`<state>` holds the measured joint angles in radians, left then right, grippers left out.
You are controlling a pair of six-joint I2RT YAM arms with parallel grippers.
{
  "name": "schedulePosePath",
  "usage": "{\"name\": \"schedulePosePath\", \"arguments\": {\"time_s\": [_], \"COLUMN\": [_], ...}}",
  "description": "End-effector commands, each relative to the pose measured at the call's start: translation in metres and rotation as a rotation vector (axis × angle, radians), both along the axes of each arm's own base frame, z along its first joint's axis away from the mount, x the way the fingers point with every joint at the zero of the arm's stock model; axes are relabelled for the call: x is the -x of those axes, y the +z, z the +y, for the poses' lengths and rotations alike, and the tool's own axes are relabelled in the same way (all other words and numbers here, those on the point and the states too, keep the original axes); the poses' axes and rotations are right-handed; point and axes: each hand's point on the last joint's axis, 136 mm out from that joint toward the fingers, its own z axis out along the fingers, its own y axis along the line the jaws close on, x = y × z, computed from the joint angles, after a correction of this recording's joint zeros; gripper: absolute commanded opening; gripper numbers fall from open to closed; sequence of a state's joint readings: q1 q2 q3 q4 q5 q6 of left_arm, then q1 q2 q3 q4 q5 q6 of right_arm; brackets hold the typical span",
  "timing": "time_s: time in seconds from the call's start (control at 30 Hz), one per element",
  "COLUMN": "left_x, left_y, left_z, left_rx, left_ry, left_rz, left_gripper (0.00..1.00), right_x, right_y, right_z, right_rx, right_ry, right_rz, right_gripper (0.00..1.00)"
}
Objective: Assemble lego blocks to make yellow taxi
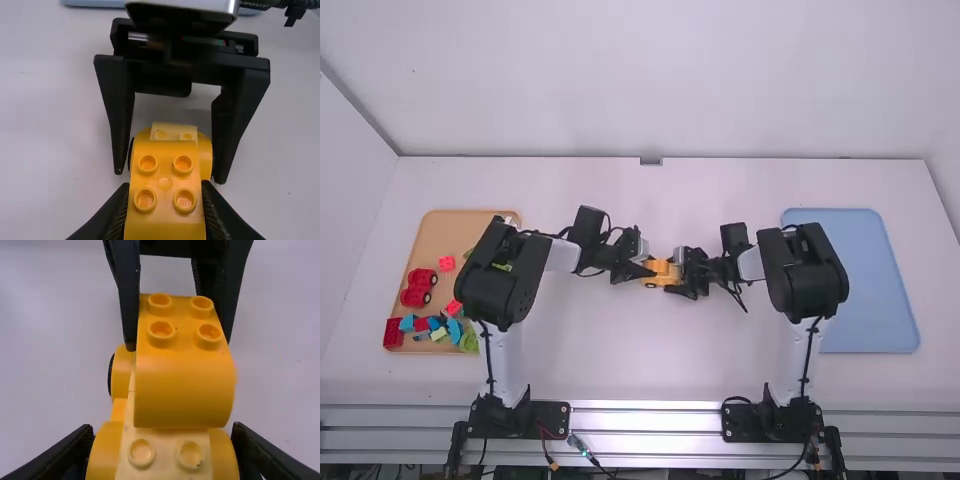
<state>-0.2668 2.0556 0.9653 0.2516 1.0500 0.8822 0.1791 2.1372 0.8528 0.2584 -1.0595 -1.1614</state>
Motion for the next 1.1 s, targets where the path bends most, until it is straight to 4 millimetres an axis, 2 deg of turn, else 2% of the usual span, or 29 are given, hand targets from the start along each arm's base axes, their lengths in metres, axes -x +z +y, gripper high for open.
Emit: {"name": "schedulePosePath", "arguments": {"time_s": [0.0, 0.2, 0.27, 0.37, 0.5, 0.93, 1.07], "left_x": [0.006, 0.012, 0.012, 0.013, 0.014, 0.020, 0.016], "left_y": [0.004, 0.011, 0.013, 0.013, 0.012, -0.001, -0.004], "left_z": [-0.003, -0.006, -0.007, -0.007, -0.006, -0.002, -0.002], "left_rx": [0.012, 0.055, 0.065, 0.066, 0.062, 0.032, 0.033], "left_ry": [-0.015, -0.061, -0.067, -0.068, -0.067, -0.046, -0.008], "left_rz": [0.005, -0.010, -0.012, -0.011, 0.001, 0.006, 0.013], "left_gripper": [0.02, 0.02, 0.02, 0.02, 0.02, 0.02, 0.02], "right_x": [0.000, 0.003, 0.006, 0.006, 0.006, 0.006, 0.005], "right_y": [-0.003, -0.008, -0.010, -0.011, -0.010, -0.010, -0.010], "right_z": [0.001, 0.007, 0.012, 0.013, 0.013, 0.013, 0.013], "right_rx": [-0.006, 0.029, 0.044, 0.047, 0.044, 0.045, 0.043], "right_ry": [0.011, 0.022, 0.033, 0.037, 0.036, 0.036, 0.036], "right_rz": [0.000, -0.009, -0.011, -0.013, -0.012, -0.017, -0.016], "right_gripper": [0.74, 0.76, 0.61, 0.53, 0.50, 0.50, 0.50]}}
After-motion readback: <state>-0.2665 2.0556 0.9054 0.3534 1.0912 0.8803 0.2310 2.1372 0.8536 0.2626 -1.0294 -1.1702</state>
